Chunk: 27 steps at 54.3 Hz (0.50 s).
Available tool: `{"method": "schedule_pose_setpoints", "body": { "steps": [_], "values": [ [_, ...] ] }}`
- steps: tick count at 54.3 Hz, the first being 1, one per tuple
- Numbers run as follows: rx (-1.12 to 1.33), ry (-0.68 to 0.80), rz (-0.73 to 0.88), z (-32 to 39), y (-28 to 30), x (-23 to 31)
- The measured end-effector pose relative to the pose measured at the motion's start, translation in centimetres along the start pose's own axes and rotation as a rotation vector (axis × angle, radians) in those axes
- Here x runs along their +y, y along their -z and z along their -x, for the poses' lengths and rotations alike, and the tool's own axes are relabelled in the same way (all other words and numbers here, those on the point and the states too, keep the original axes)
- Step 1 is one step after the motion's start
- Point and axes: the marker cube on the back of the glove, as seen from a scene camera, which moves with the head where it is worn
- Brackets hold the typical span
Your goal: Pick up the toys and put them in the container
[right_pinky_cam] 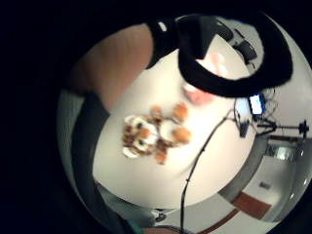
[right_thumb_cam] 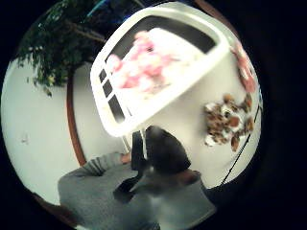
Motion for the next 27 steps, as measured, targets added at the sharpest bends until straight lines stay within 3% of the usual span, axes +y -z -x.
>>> {"method": "schedule_pose_setpoints", "body": {
  "steps": [13,27],
  "values": [
    [-0.024,-0.105,0.066,-4.9,-2.1,1.3],
    [0.033,-0.155,0.291,-5.9,-12.3,1.7]
  ]
}}
